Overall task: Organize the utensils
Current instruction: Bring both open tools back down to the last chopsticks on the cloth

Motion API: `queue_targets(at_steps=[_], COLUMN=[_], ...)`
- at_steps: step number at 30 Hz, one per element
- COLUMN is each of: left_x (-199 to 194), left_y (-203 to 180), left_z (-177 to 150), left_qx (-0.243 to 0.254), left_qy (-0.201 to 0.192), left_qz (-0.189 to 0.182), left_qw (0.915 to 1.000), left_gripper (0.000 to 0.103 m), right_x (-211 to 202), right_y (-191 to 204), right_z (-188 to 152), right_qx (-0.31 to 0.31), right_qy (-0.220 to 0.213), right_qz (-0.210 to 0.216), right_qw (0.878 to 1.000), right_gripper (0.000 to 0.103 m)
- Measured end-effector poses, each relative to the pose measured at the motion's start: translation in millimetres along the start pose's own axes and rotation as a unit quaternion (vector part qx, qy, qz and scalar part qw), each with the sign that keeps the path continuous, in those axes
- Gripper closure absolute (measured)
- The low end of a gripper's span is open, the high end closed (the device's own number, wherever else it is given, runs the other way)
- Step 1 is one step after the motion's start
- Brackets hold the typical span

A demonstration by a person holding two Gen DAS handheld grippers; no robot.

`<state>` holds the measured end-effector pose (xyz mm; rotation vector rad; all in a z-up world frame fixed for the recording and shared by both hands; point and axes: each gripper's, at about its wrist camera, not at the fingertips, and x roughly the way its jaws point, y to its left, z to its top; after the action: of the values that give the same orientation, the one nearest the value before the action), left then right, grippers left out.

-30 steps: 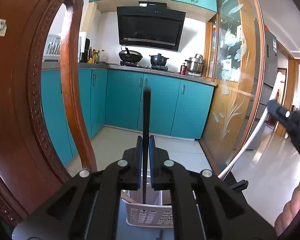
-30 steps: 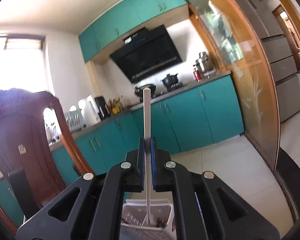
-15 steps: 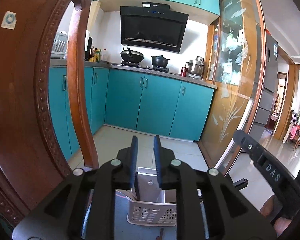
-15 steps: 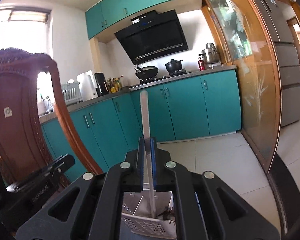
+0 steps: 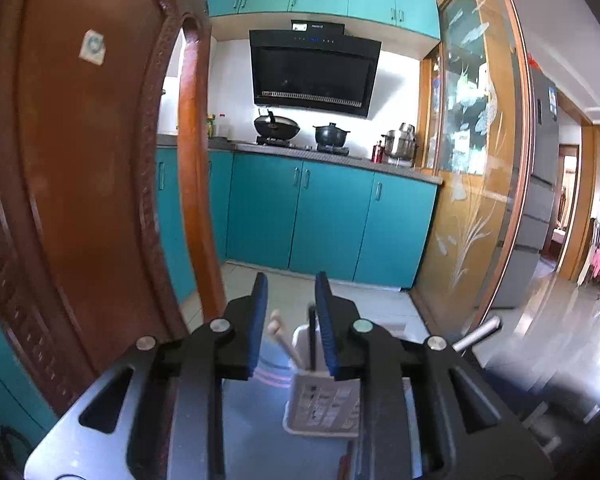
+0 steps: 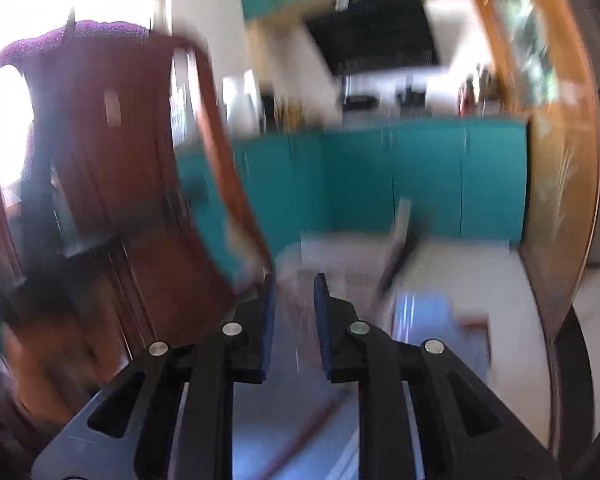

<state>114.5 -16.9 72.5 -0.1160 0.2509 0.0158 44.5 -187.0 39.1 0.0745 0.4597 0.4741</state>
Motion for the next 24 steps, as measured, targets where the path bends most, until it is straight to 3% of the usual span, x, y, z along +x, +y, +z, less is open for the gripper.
queue_targets(at_steps=[3, 5, 10, 13, 18, 24], left_x=[0, 1, 1, 2, 6, 14], left_y=[3, 3, 2, -1, 0, 2], left_z=[-12, -21, -33, -38, -44, -51], left_qx=[0.004, 0.007, 0.011, 0.023, 0.037, 0.050], left_qy=[0.017, 0.031, 0.050, 0.056, 0.068, 0.089], left_qz=[0.001, 0.002, -0.006, -0.006, -0.001, 0.005], left_qw=[0.9999, 0.9995, 0.9987, 0.9981, 0.9970, 0.9948], left_gripper=[0.074, 0.074, 0.070, 0.069, 0.065, 0.062], right_x=[62, 94, 132, 152, 161, 154], right_y=[-18, -32, -49, -55, -50, -65], right_z=[-38, -59, -79, -87, -84, -81], right_qx=[0.054, 0.096, 0.163, 0.182, 0.163, 0.151], right_qy=[0.150, 0.203, 0.215, 0.219, 0.218, 0.253], right_qz=[-0.016, -0.031, -0.034, -0.060, -0.091, -0.064], right_qw=[0.987, 0.974, 0.962, 0.957, 0.958, 0.954], right_gripper=[0.083, 0.083, 0.083, 0.084, 0.092, 0.093])
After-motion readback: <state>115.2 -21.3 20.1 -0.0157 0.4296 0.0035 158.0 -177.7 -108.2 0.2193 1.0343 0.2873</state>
